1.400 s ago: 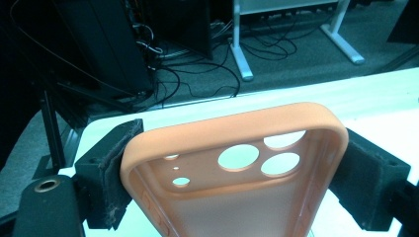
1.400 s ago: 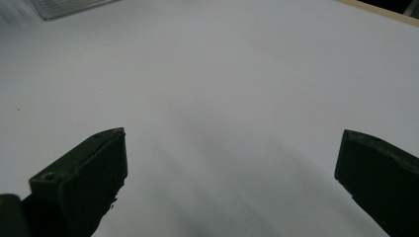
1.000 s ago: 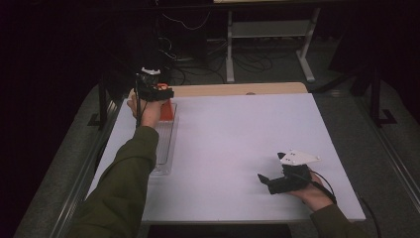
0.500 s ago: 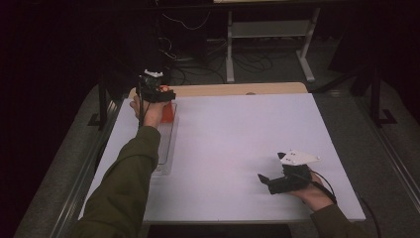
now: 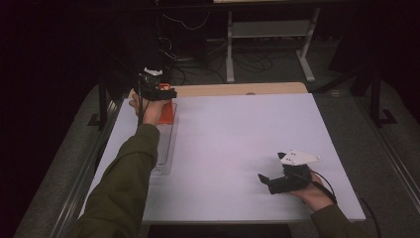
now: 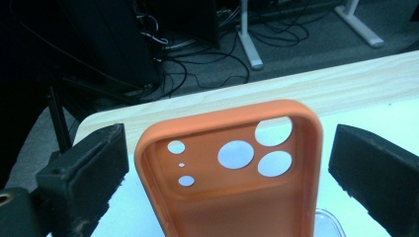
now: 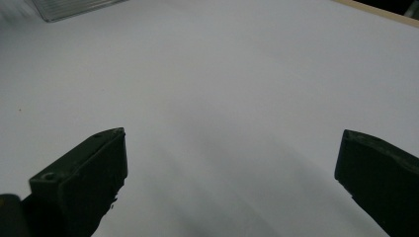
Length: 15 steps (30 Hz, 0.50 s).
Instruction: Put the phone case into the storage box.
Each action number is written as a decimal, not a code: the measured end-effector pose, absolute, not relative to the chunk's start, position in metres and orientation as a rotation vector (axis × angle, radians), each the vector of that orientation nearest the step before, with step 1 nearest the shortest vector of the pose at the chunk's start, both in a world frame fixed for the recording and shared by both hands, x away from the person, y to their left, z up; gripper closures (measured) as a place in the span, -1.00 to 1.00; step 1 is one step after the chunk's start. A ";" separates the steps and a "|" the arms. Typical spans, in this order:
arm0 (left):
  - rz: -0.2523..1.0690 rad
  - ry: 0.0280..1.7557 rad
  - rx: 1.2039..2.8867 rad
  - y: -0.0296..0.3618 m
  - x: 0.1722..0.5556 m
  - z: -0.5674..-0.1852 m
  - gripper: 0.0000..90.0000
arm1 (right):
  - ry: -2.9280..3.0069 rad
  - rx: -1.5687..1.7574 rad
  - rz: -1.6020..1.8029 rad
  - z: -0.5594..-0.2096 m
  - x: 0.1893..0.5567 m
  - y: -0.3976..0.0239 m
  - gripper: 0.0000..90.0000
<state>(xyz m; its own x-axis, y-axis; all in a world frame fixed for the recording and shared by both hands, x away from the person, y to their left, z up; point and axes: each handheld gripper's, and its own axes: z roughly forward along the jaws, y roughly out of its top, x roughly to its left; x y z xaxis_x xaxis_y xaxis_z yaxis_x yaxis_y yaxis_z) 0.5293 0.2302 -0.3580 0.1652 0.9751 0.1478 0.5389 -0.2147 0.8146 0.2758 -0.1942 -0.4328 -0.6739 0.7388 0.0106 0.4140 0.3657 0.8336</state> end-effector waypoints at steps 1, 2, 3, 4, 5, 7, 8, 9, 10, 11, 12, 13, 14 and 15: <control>0.923 1.427 1.836 0.231 0.529 -0.357 -1.00 | 2.267 1.008 1.224 -0.433 0.276 -0.194 -1.00; 0.912 1.425 1.832 0.232 0.529 -0.357 -1.00 | 2.266 1.007 1.224 -0.433 0.276 -0.194 -1.00; 0.910 1.423 1.819 0.232 0.529 -0.356 -1.00 | 2.267 1.008 1.224 -0.433 0.276 -0.194 -1.00; 0.906 1.413 1.813 0.232 0.528 -0.355 -1.00 | 2.265 1.009 1.224 -0.433 0.276 -0.194 -1.00; 0.898 1.405 1.824 0.233 0.528 -0.353 -1.00 | 2.266 1.009 1.225 -0.433 0.276 -0.194 -1.00; 0.883 1.399 1.831 0.234 0.527 -0.349 -1.00 | 2.266 1.009 1.225 -0.433 0.276 -0.194 -1.00; 0.878 1.393 1.834 0.235 0.527 -0.347 -1.00 | 2.266 1.009 1.225 -0.433 0.276 -0.194 -1.00; 0.880 1.384 1.824 0.236 0.526 -0.345 -1.00 | 2.266 1.009 1.225 -0.433 0.276 -0.194 -1.00; 0.880 1.379 1.823 0.236 0.526 -0.342 -1.00 | 2.266 1.009 1.226 -0.433 0.276 -0.194 -1.00; 0.872 1.369 1.832 0.237 0.525 -0.339 -1.00 | 2.266 1.009 1.226 -0.433 0.276 -0.194 -1.00; 0.861 1.359 1.840 0.238 0.525 -0.337 -1.00 | 2.267 1.010 1.226 -0.433 0.276 -0.194 -1.00; 0.854 1.352 1.845 0.238 0.525 -0.335 -1.00 | 2.266 1.006 1.226 -0.433 0.276 -0.194 -1.00; 0.850 1.338 1.852 0.239 0.524 -0.333 -1.00 | 2.267 1.006 1.226 -0.433 0.276 -0.194 -1.00; 0.847 1.328 1.851 0.239 0.523 -0.331 -1.00 | 2.267 1.006 1.226 -0.433 0.276 -0.194 -1.00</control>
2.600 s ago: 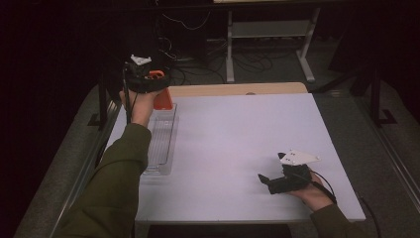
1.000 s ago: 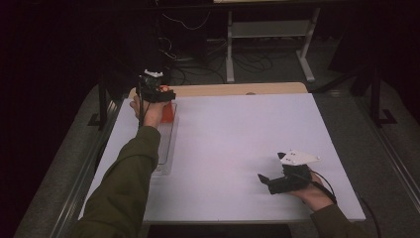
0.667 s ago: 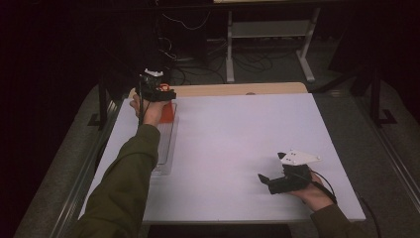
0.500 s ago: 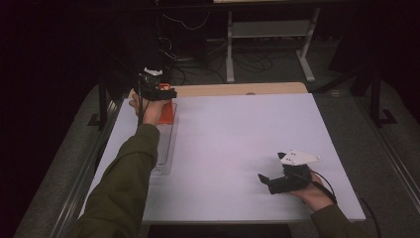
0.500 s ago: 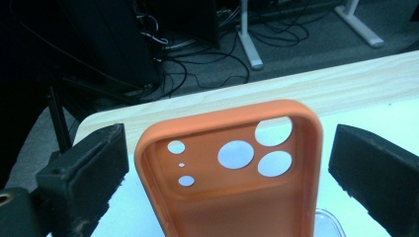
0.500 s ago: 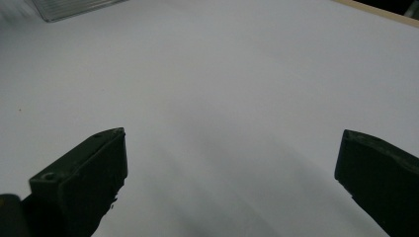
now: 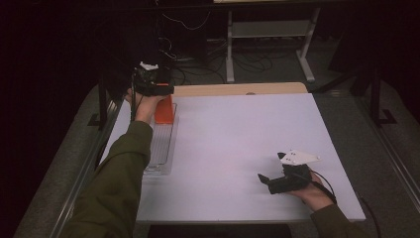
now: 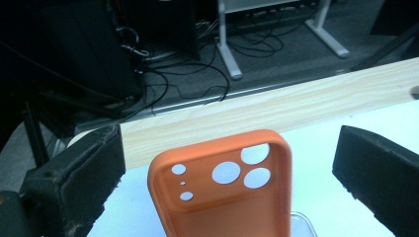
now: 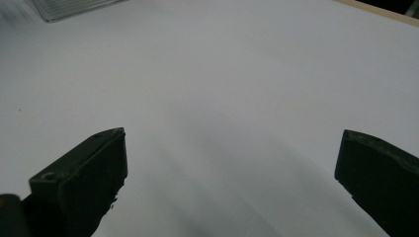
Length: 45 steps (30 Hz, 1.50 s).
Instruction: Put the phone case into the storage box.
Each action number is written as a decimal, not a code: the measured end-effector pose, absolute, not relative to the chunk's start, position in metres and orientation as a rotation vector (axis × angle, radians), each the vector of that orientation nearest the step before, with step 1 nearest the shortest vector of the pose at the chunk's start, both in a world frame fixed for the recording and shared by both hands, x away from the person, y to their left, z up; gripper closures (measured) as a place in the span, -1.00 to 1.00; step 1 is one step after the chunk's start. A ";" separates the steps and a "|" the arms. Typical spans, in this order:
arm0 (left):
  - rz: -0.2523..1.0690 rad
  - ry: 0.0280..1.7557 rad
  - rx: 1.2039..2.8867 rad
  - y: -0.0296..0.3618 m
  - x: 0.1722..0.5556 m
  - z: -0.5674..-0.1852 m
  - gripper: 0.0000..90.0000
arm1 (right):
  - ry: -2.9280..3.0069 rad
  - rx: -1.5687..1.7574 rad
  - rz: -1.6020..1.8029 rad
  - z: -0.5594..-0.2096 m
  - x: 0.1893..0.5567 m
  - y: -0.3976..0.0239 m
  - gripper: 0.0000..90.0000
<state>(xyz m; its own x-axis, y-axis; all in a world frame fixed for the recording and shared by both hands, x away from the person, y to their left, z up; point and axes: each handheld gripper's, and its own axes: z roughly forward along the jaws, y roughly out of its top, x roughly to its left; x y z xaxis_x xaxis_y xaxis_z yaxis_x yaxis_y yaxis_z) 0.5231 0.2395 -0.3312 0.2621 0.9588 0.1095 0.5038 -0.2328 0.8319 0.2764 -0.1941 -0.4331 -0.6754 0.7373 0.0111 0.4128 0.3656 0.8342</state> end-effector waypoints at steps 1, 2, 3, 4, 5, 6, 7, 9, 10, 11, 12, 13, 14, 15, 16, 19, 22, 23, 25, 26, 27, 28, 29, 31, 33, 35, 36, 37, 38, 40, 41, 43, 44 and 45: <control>0.837 1.322 1.850 0.240 0.522 -0.330 -1.00 | 2.268 1.005 1.226 -0.433 0.276 -0.194 -1.00; 0.824 1.312 1.853 0.241 0.521 -0.328 -1.00 | 2.269 1.006 1.226 -0.433 0.276 -0.195 -1.00; 0.811 1.304 1.863 0.242 0.520 -0.327 -1.00 | 2.267 1.004 1.225 -0.433 0.277 -0.195 -1.00; 0.800 1.295 1.866 0.243 0.519 -0.326 -1.00 | 2.267 1.000 1.223 -0.433 0.277 -0.195 -1.00; 0.792 1.278 1.872 0.244 0.518 -0.325 -1.00 | 2.265 1.001 1.226 -0.433 0.277 -0.195 -1.00; 0.777 1.269 1.890 0.245 0.517 -0.324 -1.00 | 2.262 1.003 1.230 -0.433 0.277 -0.195 -1.00; 0.767 1.253 1.894 0.245 0.516 -0.322 -1.00 | 2.265 1.003 1.226 -0.433 0.277 -0.195 -1.00; 0.745 1.227 1.899 0.246 0.514 -0.320 -1.00 | 2.267 1.002 1.231 -0.433 0.278 -0.195 -1.00; 0.740 1.217 1.890 0.246 0.512 -0.319 -1.00 | 2.267 0.997 1.231 -0.433 0.278 -0.195 -1.00; 0.723 1.205 1.894 0.246 0.511 -0.318 -1.00 | 2.268 1.001 1.231 -0.433 0.278 -0.195 -1.00; 0.707 1.196 1.892 0.246 0.510 -0.317 -1.00 | 2.267 1.003 1.234 -0.433 0.278 -0.196 -1.00; 0.696 1.191 1.900 0.246 0.508 -0.317 -1.00 | 2.266 1.004 1.235 -0.432 0.278 -0.196 -1.00; 0.688 1.178 1.914 0.246 0.506 -0.315 -1.00 | 2.263 1.005 1.238 -0.432 0.278 -0.196 -1.00; 0.682 1.169 1.913 0.246 0.504 -0.314 -1.00 | 2.262 1.001 1.239 -0.432 0.278 -0.196 -1.00; 0.679 1.157 1.913 0.247 0.502 -0.312 -1.00 | 2.265 1.001 1.237 -0.431 0.278 -0.195 -1.00; 0.659 1.128 1.904 0.248 0.495 -0.306 -1.00 | 2.266 0.993 1.231 -0.431 0.278 -0.195 -1.00; 0.639 1.092 1.915 0.249 0.488 -0.302 -1.00 | 2.265 0.992 1.233 -0.431 0.278 -0.195 -1.00; 0.628 1.078 1.921 0.249 0.485 -0.301 -1.00 | 2.266 0.993 1.231 -0.431 0.278 -0.194 -1.00; 0.613 1.054 1.928 0.249 0.479 -0.299 -1.00 | 2.266 0.992 1.232 -0.431 0.278 -0.194 -1.00; 0.606 1.040 1.937 0.249 0.476 -0.299 -1.00 | 2.266 0.999 1.232 -0.431 0.278 -0.194 -1.00; 0.594 1.029 1.944 0.249 0.473 -0.299 -1.00 | 2.264 1.002 1.232 -0.431 0.278 -0.194 -1.00; 0.578 1.018 1.945 0.249 0.470 -0.300 -1.00 | 2.264 1.002 1.232 -0.431 0.278 -0.194 -1.00; 0.565 1.012 1.950 0.249 0.467 -0.301 -1.00 | 2.265 1.003 1.229 -0.431 0.278 -0.194 -1.00; 0.552 0.994 1.958 0.249 0.461 -0.303 -1.00 | 2.263 1.002 1.233 -0.431 0.278 -0.193 -1.00; 0.534 0.981 1.959 0.249 0.455 -0.305 -1.00 | 2.262 1.005 1.231 -0.431 0.278 -0.193 -1.00; 0.530 0.961 1.963 0.249 0.450 -0.307 -1.00 | 2.265 0.997 1.230 -0.431 0.278 -0.193 -1.00; 0.520 0.956 1.966 0.249 0.447 -0.309 -1.00 | 2.266 0.994 1.229 -0.431 0.278 -0.192 -1.00; 0.517 0.948 1.971 0.248 0.444 -0.310 -1.00 | 2.266 0.993 1.229 -0.431 0.278 -0.192 -1.00; 0.510 0.944 1.975 0.248 0.442 -0.311 -1.00 | 2.266 0.993 1.230 -0.431 0.278 -0.192 -1.00; 0.501 0.930 1.971 0.248 0.437 -0.312 -1.00 | 2.267 0.992 1.230 -0.431 0.278 -0.192 -1.00; 0.500 0.926 1.969 0.247 0.435 -0.313 -1.00 | 2.265 0.991 1.230 -0.431 0.278 -0.192 -1.00; 0.491 0.910 1.967 0.247 0.430 -0.314 -1.00 | 2.264 0.993 1.231 -0.430 0.278 -0.192 -1.00; 0.489 0.906 1.966 0.247 0.428 -0.315 -1.00 | 2.264 0.994 1.231 -0.430 0.278 -0.192 -1.00; 0.483 0.901 1.964 0.247 0.426 -0.315 -1.00 | 2.268 0.992 1.230 -0.430 0.278 -0.192 -1.00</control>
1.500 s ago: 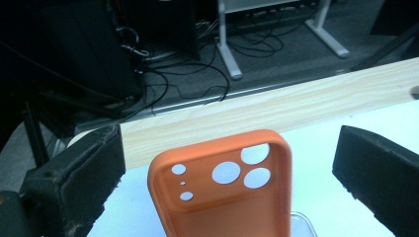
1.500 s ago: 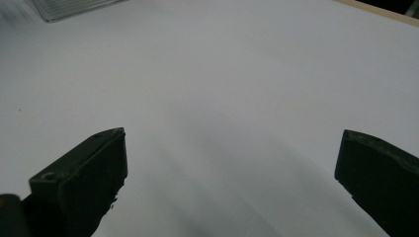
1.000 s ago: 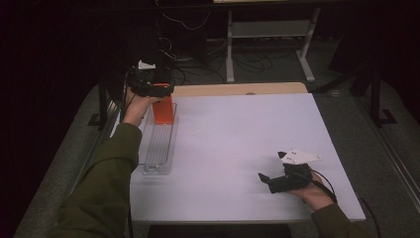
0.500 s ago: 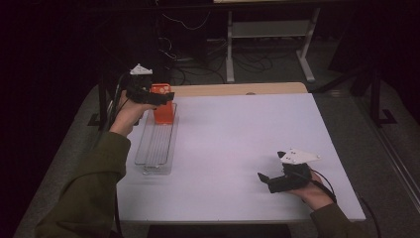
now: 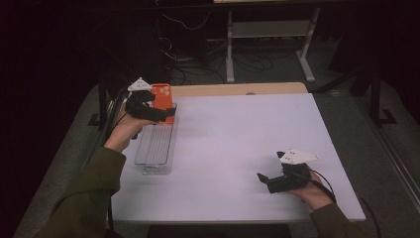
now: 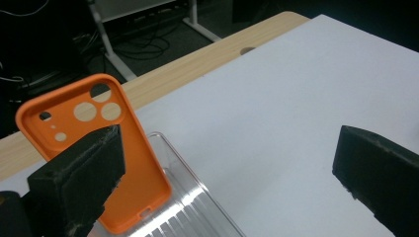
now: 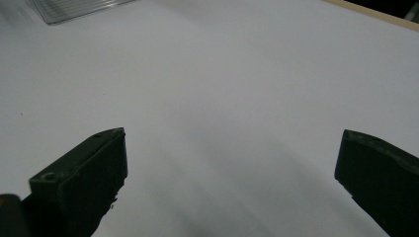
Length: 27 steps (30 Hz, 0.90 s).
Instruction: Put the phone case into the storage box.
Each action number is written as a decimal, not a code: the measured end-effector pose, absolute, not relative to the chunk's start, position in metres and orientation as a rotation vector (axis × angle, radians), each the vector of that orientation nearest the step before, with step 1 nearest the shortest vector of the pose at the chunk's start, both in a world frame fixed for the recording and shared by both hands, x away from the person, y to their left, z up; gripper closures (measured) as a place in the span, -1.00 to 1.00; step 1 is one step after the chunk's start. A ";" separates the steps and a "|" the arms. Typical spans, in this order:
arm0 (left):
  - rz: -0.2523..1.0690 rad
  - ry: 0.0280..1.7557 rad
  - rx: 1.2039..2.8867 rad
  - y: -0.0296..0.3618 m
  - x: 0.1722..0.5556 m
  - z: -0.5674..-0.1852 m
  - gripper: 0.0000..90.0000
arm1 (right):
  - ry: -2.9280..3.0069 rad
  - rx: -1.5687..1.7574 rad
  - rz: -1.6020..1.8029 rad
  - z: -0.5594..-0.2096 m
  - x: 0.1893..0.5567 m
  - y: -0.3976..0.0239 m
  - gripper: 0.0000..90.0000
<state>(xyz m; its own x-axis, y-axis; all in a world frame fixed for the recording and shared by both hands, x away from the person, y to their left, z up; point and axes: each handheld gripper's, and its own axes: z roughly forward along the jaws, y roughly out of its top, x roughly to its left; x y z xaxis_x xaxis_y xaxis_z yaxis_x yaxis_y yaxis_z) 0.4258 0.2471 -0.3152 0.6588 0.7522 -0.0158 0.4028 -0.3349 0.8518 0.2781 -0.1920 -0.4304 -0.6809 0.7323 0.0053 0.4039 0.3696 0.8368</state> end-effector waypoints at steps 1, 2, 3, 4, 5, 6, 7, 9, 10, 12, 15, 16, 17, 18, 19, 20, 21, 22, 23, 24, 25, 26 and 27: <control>0.475 0.892 1.970 0.248 0.424 -0.315 -1.00 | 2.267 0.993 1.230 -0.430 0.278 -0.192 -1.00; 0.470 0.886 1.967 0.248 0.422 -0.316 -1.00 | 2.271 0.992 1.230 -0.430 0.278 -0.192 -1.00; 0.469 0.881 1.962 0.247 0.419 -0.317 -1.00 | 2.273 0.992 1.229 -0.430 0.278 -0.192 -1.00; 0.466 0.877 1.962 0.247 0.417 -0.317 -1.00 | 2.274 0.991 1.229 -0.430 0.278 -0.192 -1.00; 0.458 0.876 1.961 0.246 0.415 -0.317 -1.00 | 2.275 0.991 1.229 -0.430 0.278 -0.192 -1.00; 0.456 0.870 1.961 0.246 0.413 -0.317 -1.00 | 2.275 0.994 1.231 -0.430 0.278 -0.192 -1.00; 0.453 0.864 1.963 0.246 0.410 -0.317 -1.00 | 2.274 0.997 1.232 -0.429 0.278 -0.192 -1.00; 0.454 0.849 1.960 0.246 0.406 -0.317 -1.00 | 2.276 0.997 1.231 -0.429 0.278 -0.193 -1.00; 0.450 0.849 1.948 0.246 0.404 -0.318 -1.00 | 2.274 0.998 1.231 -0.429 0.278 -0.193 -1.00; 0.433 0.849 1.943 0.247 0.399 -0.320 -1.00 | 2.275 1.001 1.230 -0.429 0.278 -0.193 -1.00; 0.412 0.831 1.943 0.247 0.391 -0.323 -1.00 | 2.275 1.000 1.235 -0.427 0.278 -0.194 -1.00; 0.414 0.817 1.949 0.247 0.389 -0.323 -1.00 | 2.275 1.000 1.237 -0.427 0.277 -0.194 -1.00; 0.408 0.817 1.943 0.246 0.386 -0.324 -1.00 | 2.272 0.995 1.238 -0.427 0.278 -0.194 -1.00; 0.407 0.811 1.946 0.246 0.383 -0.325 -1.00 | 2.271 0.993 1.240 -0.427 0.278 -0.195 -1.00; 0.403 0.806 1.945 0.245 0.381 -0.326 -1.00 | 2.273 0.995 1.243 -0.426 0.278 -0.195 -1.00; 0.399 0.801 1.946 0.245 0.378 -0.326 -1.00 | 2.271 0.992 1.245 -0.426 0.278 -0.195 -1.00; 0.395 0.797 1.947 0.244 0.376 -0.327 -1.00 | 2.272 0.992 1.245 -0.426 0.278 -0.195 -1.00; 0.398 0.785 1.954 0.243 0.374 -0.328 -1.00 | 2.276 0.998 1.244 -0.426 0.277 -0.194 -1.00; 0.400 0.775 1.961 0.243 0.372 -0.330 -1.00 | 2.278 1.002 1.242 -0.425 0.277 -0.194 -1.00; 0.401 0.772 1.968 0.242 0.369 -0.331 -1.00 | 2.278 1.001 1.243 -0.425 0.277 -0.194 -1.00; 0.395 0.768 1.968 0.241 0.367 -0.332 -1.00 | 2.278 0.995 1.246 -0.424 0.277 -0.195 -1.00; 0.399 0.756 1.980 0.240 0.365 -0.333 -1.00 | 2.276 0.988 1.248 -0.424 0.277 -0.195 -1.00; 0.405 0.756 1.975 0.239 0.362 -0.335 -1.00 | 2.275 0.986 1.249 -0.424 0.277 -0.195 -1.00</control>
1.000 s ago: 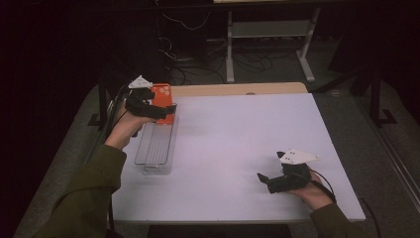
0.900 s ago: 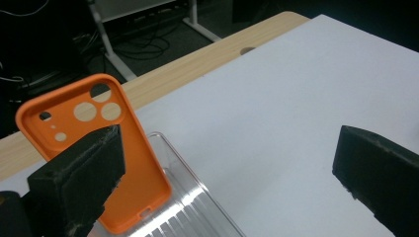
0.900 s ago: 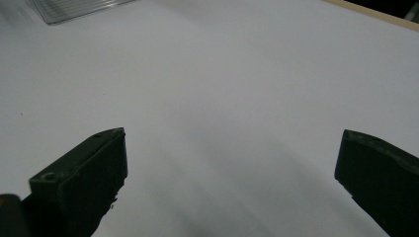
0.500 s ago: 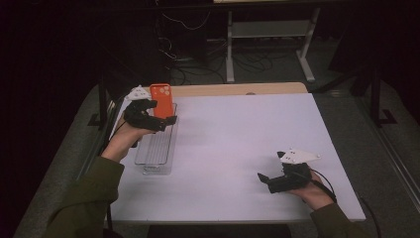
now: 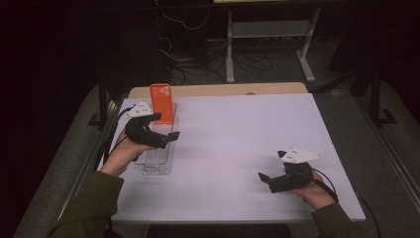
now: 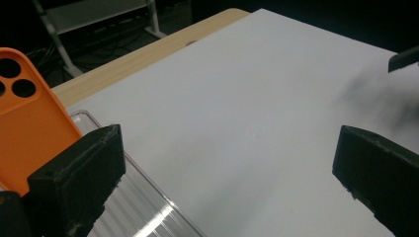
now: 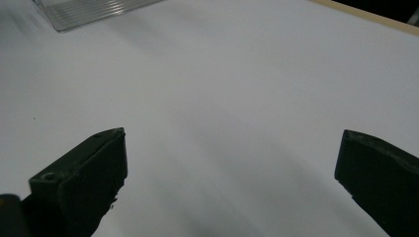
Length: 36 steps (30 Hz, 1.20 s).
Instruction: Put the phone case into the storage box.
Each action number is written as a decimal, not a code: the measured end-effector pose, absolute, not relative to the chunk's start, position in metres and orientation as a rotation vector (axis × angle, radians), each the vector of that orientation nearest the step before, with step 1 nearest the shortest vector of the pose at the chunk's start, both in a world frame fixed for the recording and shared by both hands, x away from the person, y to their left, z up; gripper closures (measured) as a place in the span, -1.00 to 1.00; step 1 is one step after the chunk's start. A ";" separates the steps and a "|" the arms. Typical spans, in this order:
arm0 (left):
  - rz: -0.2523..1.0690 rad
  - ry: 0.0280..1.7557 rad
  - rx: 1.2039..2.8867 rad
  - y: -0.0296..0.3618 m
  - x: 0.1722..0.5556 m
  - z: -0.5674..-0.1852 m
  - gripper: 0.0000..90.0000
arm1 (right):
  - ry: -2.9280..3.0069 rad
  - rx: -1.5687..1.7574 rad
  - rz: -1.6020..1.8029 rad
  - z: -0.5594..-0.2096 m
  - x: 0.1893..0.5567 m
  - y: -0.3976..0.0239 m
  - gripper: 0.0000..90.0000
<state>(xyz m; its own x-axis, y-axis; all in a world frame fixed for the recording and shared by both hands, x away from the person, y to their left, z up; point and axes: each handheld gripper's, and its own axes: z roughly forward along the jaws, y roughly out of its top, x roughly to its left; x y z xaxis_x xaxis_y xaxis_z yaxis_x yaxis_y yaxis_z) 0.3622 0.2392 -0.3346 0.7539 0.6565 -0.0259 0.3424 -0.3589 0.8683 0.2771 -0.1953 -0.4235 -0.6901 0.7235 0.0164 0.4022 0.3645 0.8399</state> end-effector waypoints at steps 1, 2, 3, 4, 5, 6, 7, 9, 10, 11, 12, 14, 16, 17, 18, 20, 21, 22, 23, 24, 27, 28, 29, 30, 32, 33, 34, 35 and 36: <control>0.407 0.751 1.975 0.239 0.360 -0.336 -1.00 | 2.275 0.989 1.250 -0.423 0.277 -0.196 -1.00; 0.395 0.747 1.972 0.239 0.358 -0.337 -1.00 | 2.275 0.985 1.245 -0.423 0.277 -0.196 -1.00; 0.388 0.741 1.966 0.239 0.355 -0.339 -1.00 | 2.274 0.989 1.250 -0.423 0.277 -0.196 -1.00; 0.383 0.741 1.963 0.238 0.352 -0.340 -1.00 | 2.274 0.994 1.253 -0.423 0.277 -0.196 -1.00; 0.380 0.735 1.967 0.238 0.350 -0.342 -1.00 | 2.273 0.995 1.254 -0.422 0.277 -0.196 -1.00; 0.376 0.732 1.960 0.238 0.348 -0.344 -1.00 | 2.272 0.993 1.253 -0.422 0.277 -0.197 -1.00; 0.369 0.731 1.962 0.239 0.345 -0.345 -1.00 | 2.273 0.996 1.254 -0.422 0.277 -0.197 -1.00; 0.362 0.729 1.957 0.239 0.341 -0.348 -1.00 | 2.271 0.990 1.254 -0.422 0.277 -0.197 -1.00; 0.359 0.728 1.957 0.239 0.339 -0.350 -1.00 | 2.271 0.990 1.254 -0.422 0.277 -0.197 -1.00; 0.356 0.727 1.963 0.239 0.336 -0.351 -1.00 | 2.272 0.990 1.254 -0.422 0.277 -0.197 -1.00; 0.361 0.718 1.965 0.240 0.334 -0.353 -1.00 | 2.272 0.992 1.257 -0.422 0.277 -0.197 -1.00; 0.356 0.719 1.962 0.240 0.329 -0.356 -1.00 | 2.274 0.984 1.257 -0.421 0.277 -0.197 -1.00; 0.346 0.721 1.956 0.241 0.325 -0.360 -1.00 | 2.272 0.976 1.254 -0.421 0.277 -0.197 -1.00; 0.343 0.723 1.952 0.241 0.323 -0.362 -1.00 | 2.271 0.974 1.255 -0.421 0.277 -0.197 -1.00; 0.342 0.716 1.947 0.242 0.322 -0.364 -1.00 | 2.272 0.978 1.254 -0.421 0.277 -0.197 -1.00; 0.337 0.714 1.942 0.242 0.318 -0.366 -1.00 | 2.273 0.977 1.254 -0.421 0.277 -0.197 -1.00; 0.341 0.709 1.943 0.243 0.316 -0.367 -1.00 | 2.274 0.975 1.254 -0.421 0.277 -0.197 -1.00; 0.341 0.708 1.941 0.244 0.315 -0.368 -1.00 | 2.273 0.972 1.254 -0.421 0.277 -0.197 -1.00; 0.340 0.707 1.939 0.244 0.313 -0.370 -1.00 | 2.273 0.972 1.254 -0.421 0.277 -0.197 -1.00; 0.338 0.709 1.941 0.245 0.312 -0.371 -1.00 | 2.273 0.972 1.254 -0.421 0.277 -0.197 -1.00; 0.329 0.704 1.939 0.246 0.307 -0.374 -1.00 | 2.272 0.967 1.257 -0.420 0.277 -0.197 -1.00; 0.327 0.707 1.933 0.246 0.305 -0.376 -1.00 | 2.271 0.965 1.259 -0.420 0.277 -0.197 -1.00; 0.328 0.703 1.932 0.246 0.303 -0.377 -1.00 | 2.271 0.968 1.263 -0.420 0.277 -0.197 -1.00; 0.326 0.704 1.932 0.247 0.301 -0.378 -1.00 | 2.273 0.968 1.262 -0.420 0.276 -0.197 -1.00; 0.323 0.700 1.931 0.247 0.298 -0.381 -1.00 | 2.274 0.968 1.263 -0.419 0.276 -0.197 -1.00; 0.318 0.706 1.930 0.247 0.297 -0.383 -1.00 | 2.274 0.963 1.264 -0.419 0.276 -0.197 -1.00; 0.323 0.696 1.929 0.248 0.296 -0.385 -1.00 | 2.274 0.962 1.266 -0.419 0.276 -0.197 -1.00; 0.319 0.697 1.933 0.248 0.294 -0.386 -1.00 | 2.273 0.962 1.266 -0.419 0.276 -0.197 -1.00; 0.317 0.702 1.922 0.247 0.293 -0.387 -1.00 | 2.272 0.962 1.266 -0.419 0.276 -0.197 -1.00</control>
